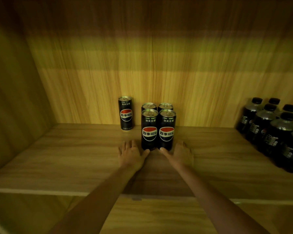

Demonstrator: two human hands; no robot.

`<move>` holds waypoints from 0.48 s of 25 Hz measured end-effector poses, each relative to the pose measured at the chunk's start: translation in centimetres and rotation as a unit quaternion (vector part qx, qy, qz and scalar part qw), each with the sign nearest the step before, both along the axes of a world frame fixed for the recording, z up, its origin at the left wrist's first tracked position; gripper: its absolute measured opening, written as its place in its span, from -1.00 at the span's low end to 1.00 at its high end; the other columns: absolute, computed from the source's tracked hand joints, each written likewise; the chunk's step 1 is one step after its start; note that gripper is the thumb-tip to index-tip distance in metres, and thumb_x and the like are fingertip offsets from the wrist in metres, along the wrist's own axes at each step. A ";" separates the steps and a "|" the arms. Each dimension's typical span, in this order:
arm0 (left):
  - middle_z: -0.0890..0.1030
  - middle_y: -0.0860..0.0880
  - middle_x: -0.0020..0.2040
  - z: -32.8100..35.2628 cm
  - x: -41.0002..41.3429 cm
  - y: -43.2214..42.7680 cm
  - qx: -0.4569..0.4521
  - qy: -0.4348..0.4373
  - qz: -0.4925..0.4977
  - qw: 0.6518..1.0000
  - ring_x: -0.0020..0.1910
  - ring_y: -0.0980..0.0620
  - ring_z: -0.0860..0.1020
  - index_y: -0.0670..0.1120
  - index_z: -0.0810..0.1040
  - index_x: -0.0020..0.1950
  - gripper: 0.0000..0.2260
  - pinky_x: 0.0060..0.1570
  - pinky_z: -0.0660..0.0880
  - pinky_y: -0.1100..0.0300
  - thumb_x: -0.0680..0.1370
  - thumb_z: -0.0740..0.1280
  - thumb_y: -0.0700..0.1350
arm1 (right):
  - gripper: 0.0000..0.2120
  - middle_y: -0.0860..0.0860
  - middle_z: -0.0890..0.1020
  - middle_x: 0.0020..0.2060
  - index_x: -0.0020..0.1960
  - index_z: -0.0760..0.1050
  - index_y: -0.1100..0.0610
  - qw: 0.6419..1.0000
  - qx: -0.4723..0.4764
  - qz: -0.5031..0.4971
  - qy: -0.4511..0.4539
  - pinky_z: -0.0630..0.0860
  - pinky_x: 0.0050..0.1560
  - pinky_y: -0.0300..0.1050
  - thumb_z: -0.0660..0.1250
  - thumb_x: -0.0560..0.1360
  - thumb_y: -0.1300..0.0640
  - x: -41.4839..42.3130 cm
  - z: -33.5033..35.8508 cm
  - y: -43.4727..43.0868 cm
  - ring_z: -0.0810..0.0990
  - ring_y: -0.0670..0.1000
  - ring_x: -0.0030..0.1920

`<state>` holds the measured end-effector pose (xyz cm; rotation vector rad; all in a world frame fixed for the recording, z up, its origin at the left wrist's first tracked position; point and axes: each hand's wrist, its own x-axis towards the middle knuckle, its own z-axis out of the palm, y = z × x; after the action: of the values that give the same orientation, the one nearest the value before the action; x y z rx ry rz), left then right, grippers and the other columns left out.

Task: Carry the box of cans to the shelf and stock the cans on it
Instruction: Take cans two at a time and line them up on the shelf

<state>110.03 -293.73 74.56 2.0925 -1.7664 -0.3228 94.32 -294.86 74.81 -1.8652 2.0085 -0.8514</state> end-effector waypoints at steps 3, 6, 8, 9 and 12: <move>0.06 -0.16 0.54 1.6 0.7 3.1 -0.020 -0.008 -0.001 1.000 0.53 -0.11 -0.04 -0.17 0.02 0.50 -0.31 0.47 -0.12 -0.09 0.53 0.12 0.20 | -0.24 0.18 0.37 0.36 0.39 0.16 0.20 0.998 -0.046 0.015 0.035 0.34 0.33 0.11 0.30 0.38 -0.20 -0.7 1.4 2.3 0.34 0.17 0.36; 0.07 -0.16 0.53 4.1 1.2 6.1 -0.039 -0.040 -0.015 0.998 0.52 -0.10 -0.01 -0.17 0.01 0.50 -0.30 0.47 -0.10 -0.10 0.52 0.13 0.21 | -0.28 0.15 0.32 0.40 0.40 0.15 0.17 0.991 -0.079 0.079 0.075 0.23 0.39 0.07 0.34 0.39 -0.12 -0.5 4.1 4.6 0.27 0.14 0.40; 0.06 -0.15 0.54 6.0 1.7 8.2 -0.051 -0.075 -0.032 0.995 0.52 -0.10 0.00 -0.15 0.00 0.50 -0.30 0.48 -0.08 -0.10 0.52 0.14 0.21 | -0.29 0.14 0.28 0.42 0.41 0.14 0.16 0.982 -0.091 0.128 0.106 0.18 0.40 0.05 0.34 0.40 -0.08 0.1 6.5 6.7 0.24 0.12 0.42; 0.06 -0.14 0.54 6.9 2.1 9.2 -0.057 -0.093 -0.041 0.993 0.52 -0.10 0.01 -0.14 -0.01 0.50 -0.30 0.48 -0.07 -0.09 0.52 0.14 0.21 | -0.29 0.14 0.23 0.45 0.43 0.12 0.17 0.976 -0.090 0.151 0.129 0.14 0.42 0.04 0.34 0.41 -0.07 0.5 7.7 7.8 0.20 0.12 0.44; 0.06 -0.12 0.54 9.2 3.3 13.5 -0.079 -0.133 -0.051 0.987 0.52 -0.10 0.03 -0.11 -0.02 0.51 -0.28 0.47 -0.06 -0.07 0.50 0.12 0.26 | -0.23 0.13 0.13 0.49 0.45 0.05 0.18 0.953 -0.083 0.210 0.204 0.09 0.46 0.03 0.33 0.42 -0.09 1.2 10.7 12.0 0.14 0.10 0.47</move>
<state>113.29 -280.19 83.77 2.0104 -1.9826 0.0724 95.53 -282.88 85.56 -2.6153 1.6637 -0.5616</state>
